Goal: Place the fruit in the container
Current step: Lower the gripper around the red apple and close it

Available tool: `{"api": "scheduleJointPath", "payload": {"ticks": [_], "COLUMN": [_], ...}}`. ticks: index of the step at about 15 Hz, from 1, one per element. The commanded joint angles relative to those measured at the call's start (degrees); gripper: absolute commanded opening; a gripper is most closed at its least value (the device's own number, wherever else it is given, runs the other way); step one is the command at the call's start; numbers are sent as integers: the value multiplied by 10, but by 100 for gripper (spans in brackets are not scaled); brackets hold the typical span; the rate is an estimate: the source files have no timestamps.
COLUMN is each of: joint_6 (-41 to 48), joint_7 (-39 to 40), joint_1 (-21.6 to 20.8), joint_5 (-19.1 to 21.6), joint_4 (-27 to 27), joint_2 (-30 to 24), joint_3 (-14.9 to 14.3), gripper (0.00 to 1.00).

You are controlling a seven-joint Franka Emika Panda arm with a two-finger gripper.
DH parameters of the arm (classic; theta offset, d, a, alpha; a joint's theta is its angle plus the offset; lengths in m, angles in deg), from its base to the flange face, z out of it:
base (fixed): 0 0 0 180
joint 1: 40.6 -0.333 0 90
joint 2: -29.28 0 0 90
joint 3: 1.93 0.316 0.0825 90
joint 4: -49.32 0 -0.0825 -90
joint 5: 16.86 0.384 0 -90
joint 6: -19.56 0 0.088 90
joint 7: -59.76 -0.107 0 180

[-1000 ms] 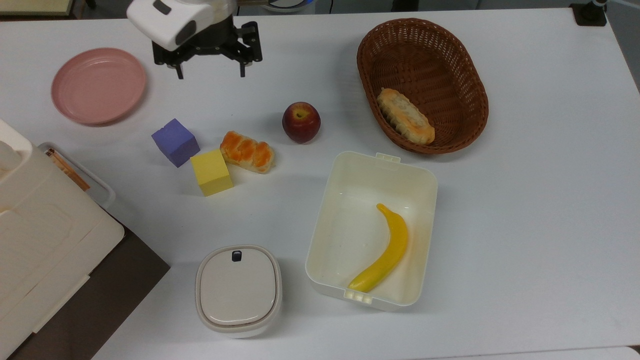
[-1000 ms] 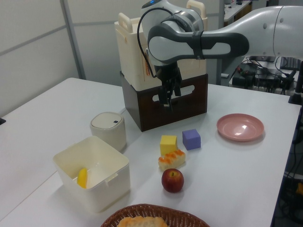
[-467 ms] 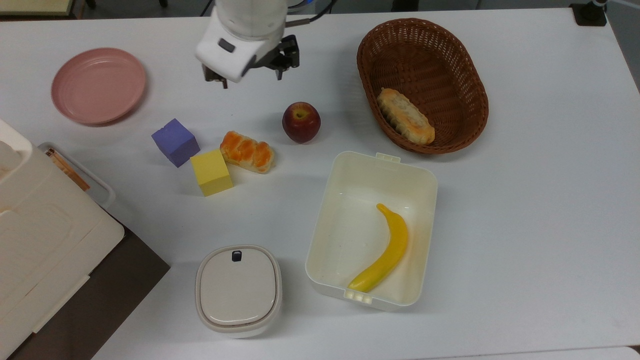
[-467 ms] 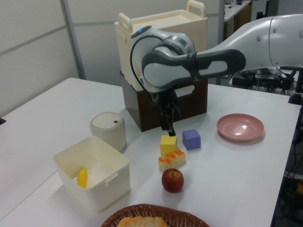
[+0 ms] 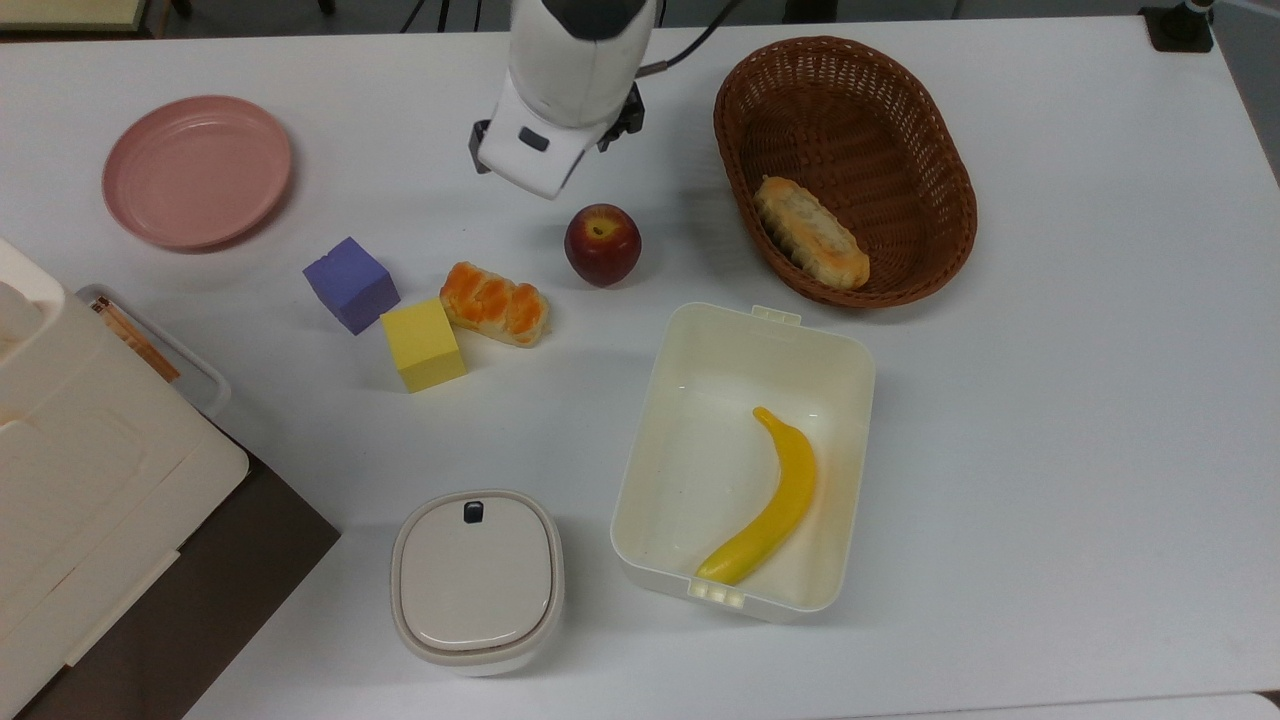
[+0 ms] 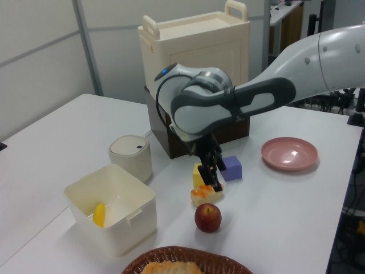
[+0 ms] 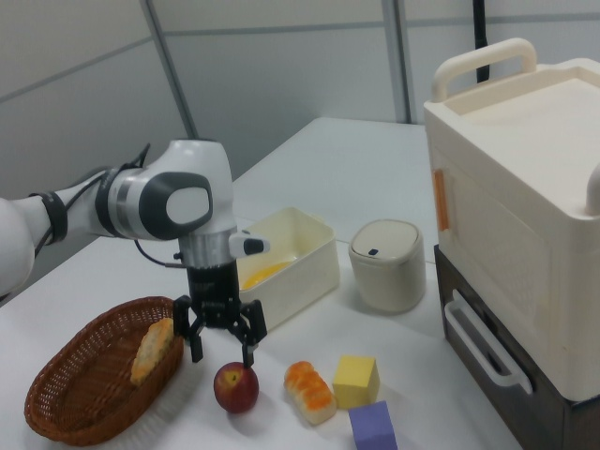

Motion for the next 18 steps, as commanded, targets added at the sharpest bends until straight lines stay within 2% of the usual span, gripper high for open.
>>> {"api": "scheduleJointPath", "payload": {"ticks": [1, 7, 10, 13, 16, 18], "joint_6": [-29, -80, -83, -123, -124, -121], "joint_7": [9, 10, 8, -1, -6, -6], "joint_1": [-4, -4, -5, -7, -6, -3], "joint_5": [4, 2, 0, 0, -4, -3], "joint_4": [-27, -26, -25, -25, -22, -14], "joint_2": [14, 69, 78, 90, 89, 87], "joint_3": [14, 27, 37, 37, 37, 37], "gripper": [100, 100, 100, 99, 41, 9]}}
